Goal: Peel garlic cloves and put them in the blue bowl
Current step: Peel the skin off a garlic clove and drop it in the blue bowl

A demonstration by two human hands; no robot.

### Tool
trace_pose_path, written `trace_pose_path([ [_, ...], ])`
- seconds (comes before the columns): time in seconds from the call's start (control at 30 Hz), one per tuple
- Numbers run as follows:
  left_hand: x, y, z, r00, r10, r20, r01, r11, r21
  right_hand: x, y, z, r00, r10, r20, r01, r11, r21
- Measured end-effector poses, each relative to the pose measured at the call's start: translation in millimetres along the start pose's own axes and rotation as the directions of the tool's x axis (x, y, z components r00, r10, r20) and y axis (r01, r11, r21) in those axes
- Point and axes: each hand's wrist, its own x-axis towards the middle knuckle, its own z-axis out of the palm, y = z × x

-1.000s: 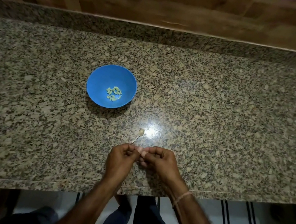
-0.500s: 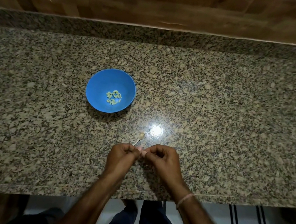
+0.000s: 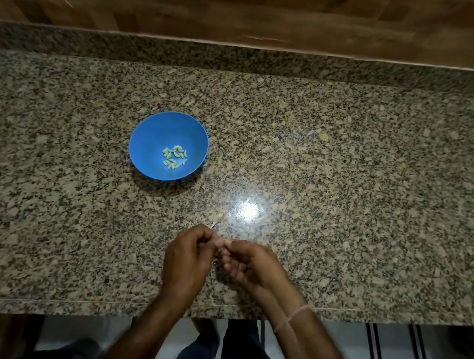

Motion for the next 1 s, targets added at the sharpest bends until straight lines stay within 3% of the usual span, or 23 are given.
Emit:
trace_pose_path([
  [0.07,-1,-4,2,0.996,0.084,-0.01,-0.083,0.994,0.074,-2,-1,-1,0.987,0.149,0.054,-0.156,0.972,0.177],
  [0.13,-2,-5,3,0.999,0.022,0.034,-0.025,0.997,0.075,-3,5,-1,0.997,0.069,0.032,-0.073,0.986,0.147],
  [0.2,-1,-4,6,0.977,-0.159,0.142,0.176,0.977,-0.121,-3,13,-7,0.965,-0.261,-0.032,0.251,0.949,-0.192],
  [0.27,1,-3,7,0.857,-0.384,0.343,0.489,0.815,-0.311,-2,18,-14,0.834,-0.548,0.056,0.493,0.697,-0.521],
  [0.3,1,-3,6,0.799,-0.435,0.415,0.578,0.745,-0.333,0,19,-16,0.807,-0.585,0.083,0.523,0.64,-0.563],
  [0.33,1,-4,6,0.794,-0.434,0.426,0.585,0.736,-0.34,0,19,-17,0.826,-0.559,0.071,0.504,0.678,-0.535],
  [0.4,-3,-7,7,0.916,-0.275,0.292,0.363,0.879,-0.309,-2,13,-13,0.956,-0.292,-0.026,0.274,0.923,-0.269],
  [0.43,-5,-7,7,0.965,-0.159,0.206,0.207,0.948,-0.24,-3,9,-10,0.993,-0.111,-0.028,0.108,0.989,-0.1],
  [0.5,-8,-5,8,0.993,-0.024,0.12,0.042,0.987,-0.156,0,7,-9,0.994,0.108,0.006,-0.108,0.988,0.107],
  [0.57,-9,-3,8,0.996,0.009,0.093,0.006,0.988,-0.156,3,8,-9,0.988,0.152,0.019,-0.153,0.972,0.179],
  [0.77,-11,0,7,0.993,0.058,0.102,-0.04,0.986,-0.164,8,21,-9,0.995,0.086,-0.053,-0.076,0.983,0.169],
  [0.87,-10,-3,8,0.998,-0.04,0.048,0.046,0.991,-0.129,5,25,-9,0.982,-0.171,-0.08,0.162,0.981,-0.107],
  [1.0,-7,-10,7,0.991,-0.128,0.041,0.132,0.985,-0.107,3,27,-9,0.852,-0.522,0.037,0.461,0.716,-0.524],
])
